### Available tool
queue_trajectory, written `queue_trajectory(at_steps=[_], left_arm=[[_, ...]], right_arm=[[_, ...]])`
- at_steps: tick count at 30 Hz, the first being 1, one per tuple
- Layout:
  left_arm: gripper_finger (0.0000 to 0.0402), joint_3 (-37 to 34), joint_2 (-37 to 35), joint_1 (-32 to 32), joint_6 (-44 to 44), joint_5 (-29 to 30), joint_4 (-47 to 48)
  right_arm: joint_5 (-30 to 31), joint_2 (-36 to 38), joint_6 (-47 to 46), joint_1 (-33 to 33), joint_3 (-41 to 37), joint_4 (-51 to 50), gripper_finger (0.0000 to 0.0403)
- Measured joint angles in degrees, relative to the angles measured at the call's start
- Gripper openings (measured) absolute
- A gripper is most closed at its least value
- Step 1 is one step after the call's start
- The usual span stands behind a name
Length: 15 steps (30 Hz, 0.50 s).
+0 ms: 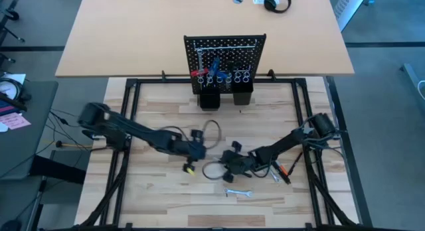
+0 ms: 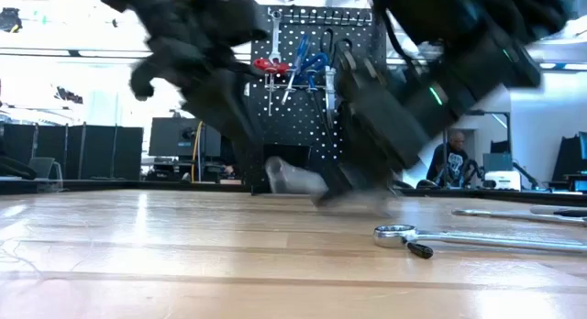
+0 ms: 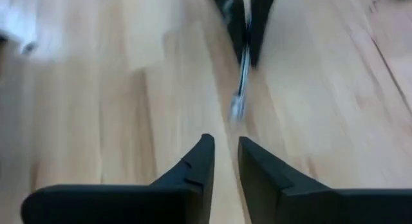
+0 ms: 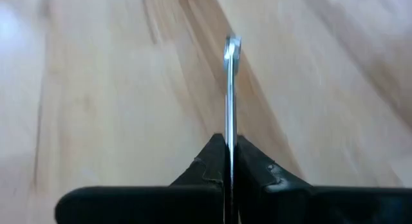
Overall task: Hang tools onto peg board
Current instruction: Hang the wrench on the pegboard
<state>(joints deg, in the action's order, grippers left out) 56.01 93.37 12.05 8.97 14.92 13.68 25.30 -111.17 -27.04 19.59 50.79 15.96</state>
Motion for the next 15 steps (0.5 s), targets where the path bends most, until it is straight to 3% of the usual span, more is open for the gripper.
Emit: queue_trajectory(at_steps=[6, 12, 15], left_arm=[[0.0069, -12.1, -16.9, 0.2, -4.5, 10.3, -3.3], [0.0065, -27.5, -33.1, 0.8, -3.7, 13.7, -23.5], [0.0065, -35.1, -38.5, 0.8, -2.8, 13.8, -35.6]], right_arm=[[-0.1, -0.1, 1.7, -3.0, -2.1, 11.3, 0.002], [-0.8, 0.3, 7.2, -7.4, -2.1, 26.4, 0.002], [-4.2, 1.4, 9.1, -10.7, -2.1, 35.8, 0.002]])
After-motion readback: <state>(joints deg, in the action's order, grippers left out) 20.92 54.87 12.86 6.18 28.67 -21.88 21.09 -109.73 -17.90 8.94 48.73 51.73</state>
